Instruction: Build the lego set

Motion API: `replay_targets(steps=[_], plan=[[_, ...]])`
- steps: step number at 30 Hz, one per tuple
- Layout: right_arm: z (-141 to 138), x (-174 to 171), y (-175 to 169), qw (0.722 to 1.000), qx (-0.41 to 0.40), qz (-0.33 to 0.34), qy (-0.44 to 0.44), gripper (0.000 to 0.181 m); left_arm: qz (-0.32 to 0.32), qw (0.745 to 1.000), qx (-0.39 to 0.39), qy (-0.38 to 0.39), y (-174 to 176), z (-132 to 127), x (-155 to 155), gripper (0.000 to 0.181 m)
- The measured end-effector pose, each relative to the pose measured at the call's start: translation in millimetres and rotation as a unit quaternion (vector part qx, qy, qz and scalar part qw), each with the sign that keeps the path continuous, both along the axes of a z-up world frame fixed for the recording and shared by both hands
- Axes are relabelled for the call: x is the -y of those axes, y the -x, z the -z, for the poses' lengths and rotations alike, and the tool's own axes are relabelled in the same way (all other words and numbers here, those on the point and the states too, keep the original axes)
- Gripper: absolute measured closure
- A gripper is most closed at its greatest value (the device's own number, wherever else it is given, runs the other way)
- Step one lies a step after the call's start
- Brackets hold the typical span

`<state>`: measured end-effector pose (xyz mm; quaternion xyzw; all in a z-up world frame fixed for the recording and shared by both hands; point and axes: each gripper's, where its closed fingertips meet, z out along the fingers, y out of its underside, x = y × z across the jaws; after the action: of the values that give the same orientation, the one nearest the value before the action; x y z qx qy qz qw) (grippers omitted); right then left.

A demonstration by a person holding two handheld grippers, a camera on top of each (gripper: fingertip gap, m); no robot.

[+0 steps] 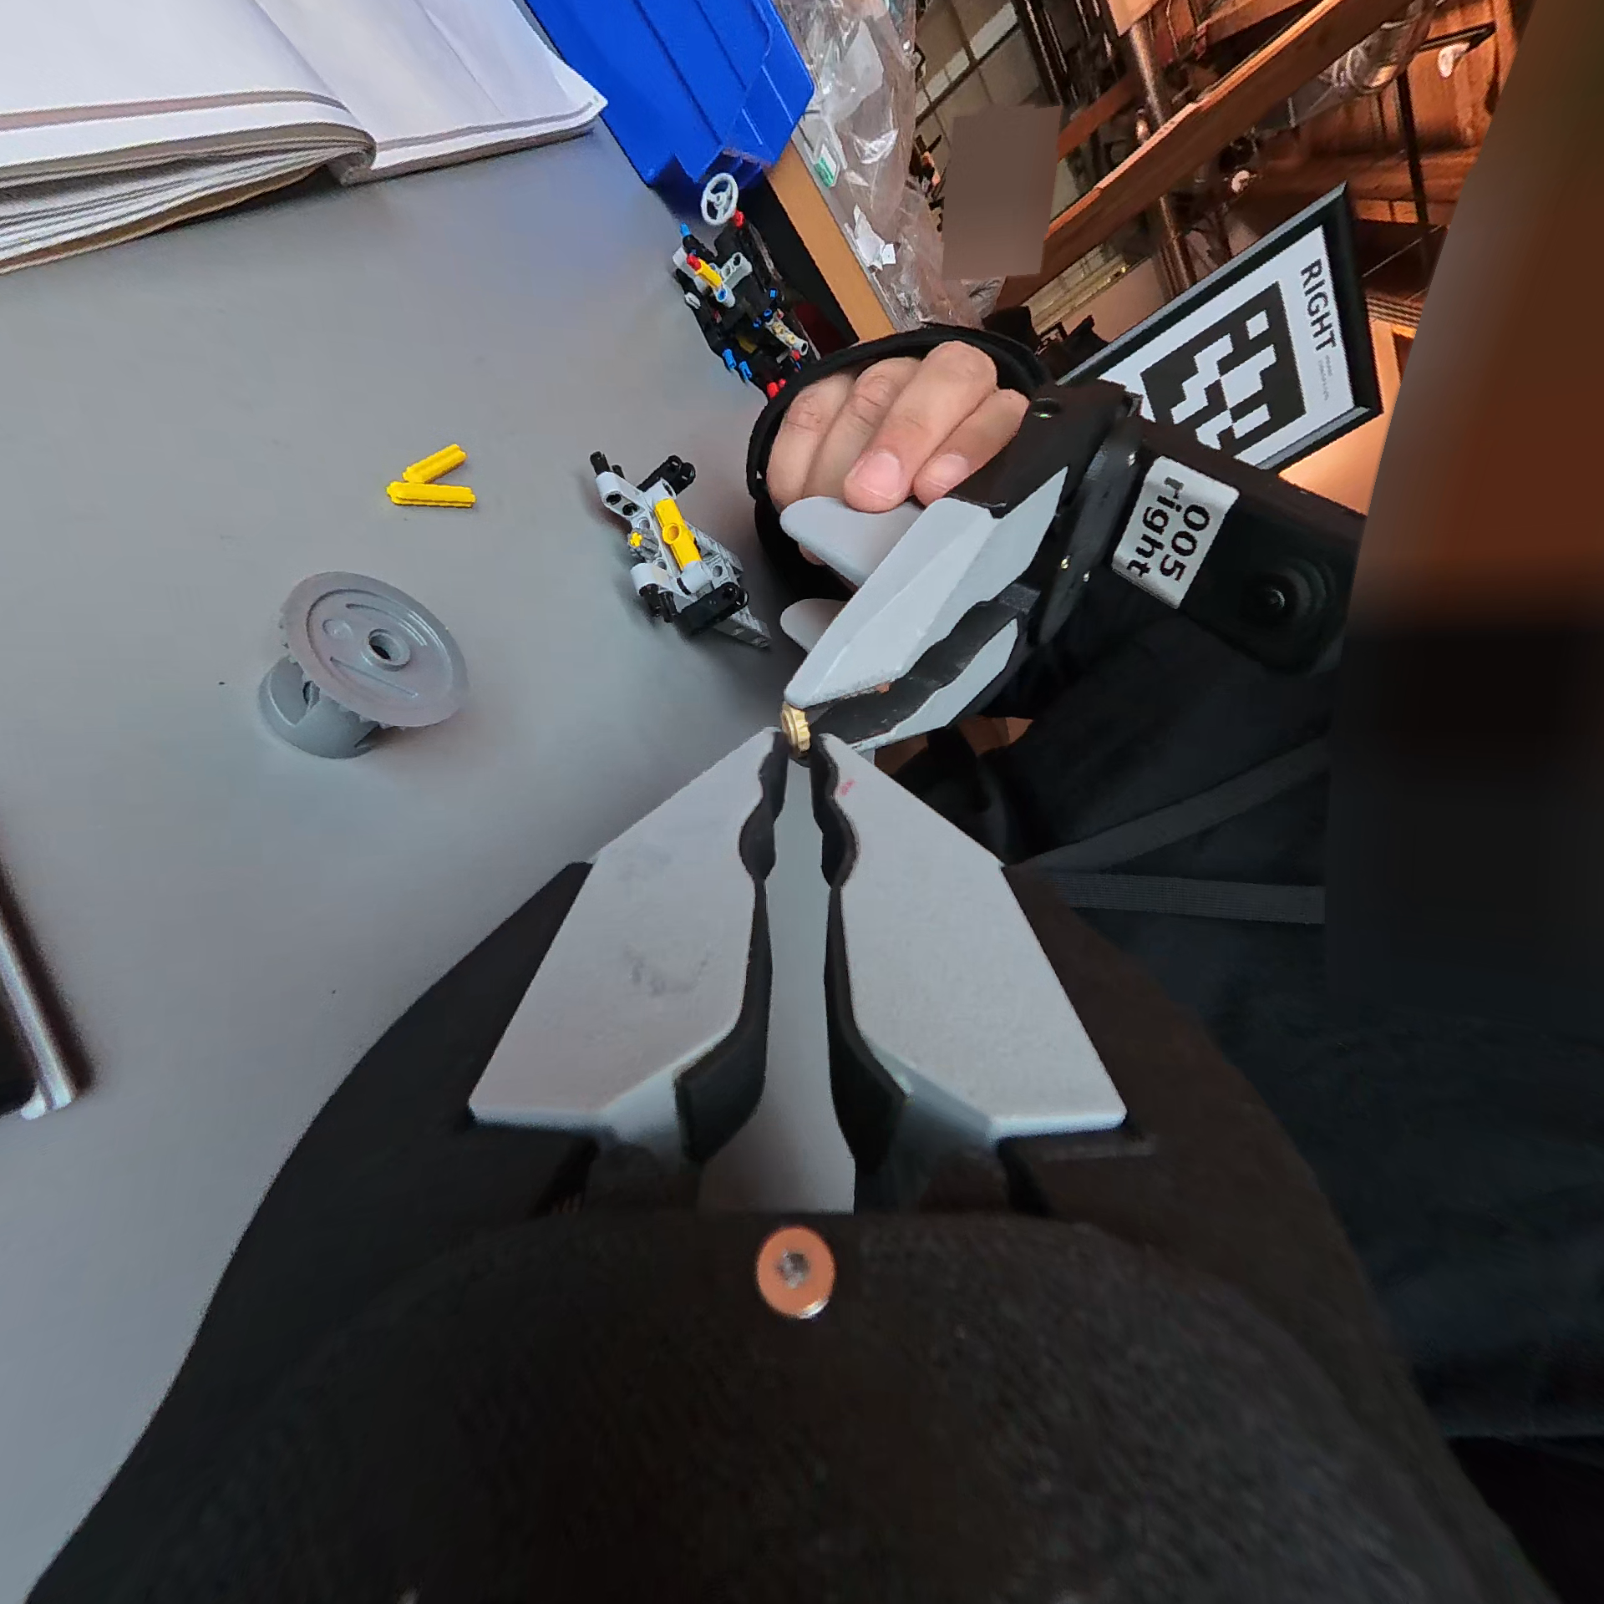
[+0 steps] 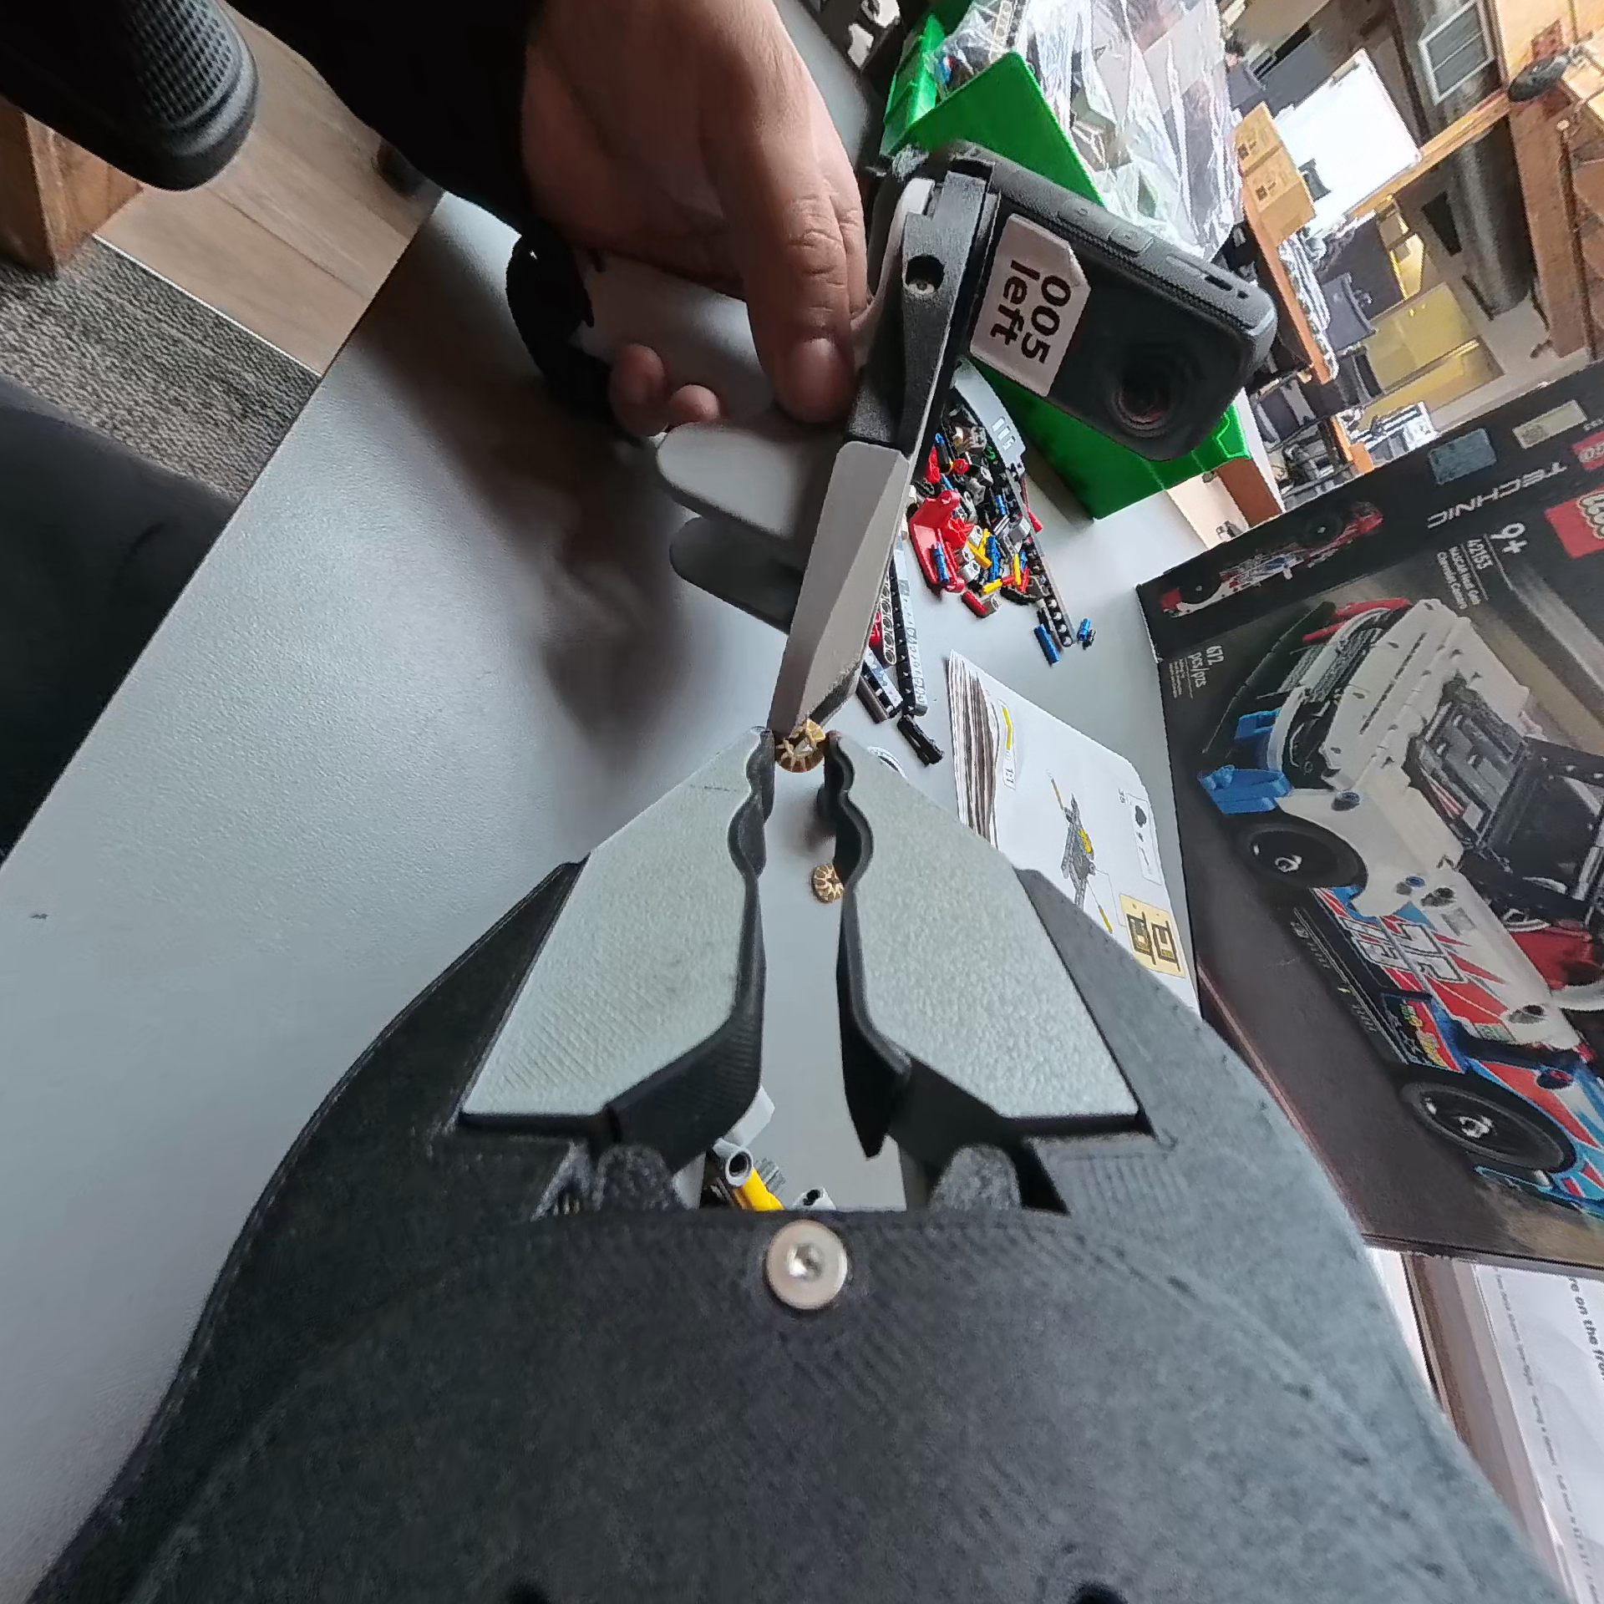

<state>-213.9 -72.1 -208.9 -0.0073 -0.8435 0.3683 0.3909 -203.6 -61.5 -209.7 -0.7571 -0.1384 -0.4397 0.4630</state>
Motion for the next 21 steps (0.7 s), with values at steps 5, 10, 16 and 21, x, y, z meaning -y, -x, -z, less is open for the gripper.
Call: replay_targets(steps=[5, 10, 16, 21], plan=[[0, 1, 0, 1.000, -0.004, -0.002, -0.003, 0.174, 0.002, 1.000, 0.001, -0.001, 0, 0, 1, 0.180], [-2, -2, 3, 1.000, 0.001, 0.002, 0.017, 0.176, -0.013, 1.000, -0.019, -0.005, 6, 1, 1, 0.180], [-31, -9, 6, 0.976, 0.115, 0.007, 0.183, 0.175, -0.042, 0.994, -0.060, -0.081, 14, -20, 2, 0.180], [-47, -16, 8, 0.913, 0.256, -0.017, 0.318, 0.181, -0.057, 0.973, -0.181, -0.133, 12, -31, -1, 0.180]])
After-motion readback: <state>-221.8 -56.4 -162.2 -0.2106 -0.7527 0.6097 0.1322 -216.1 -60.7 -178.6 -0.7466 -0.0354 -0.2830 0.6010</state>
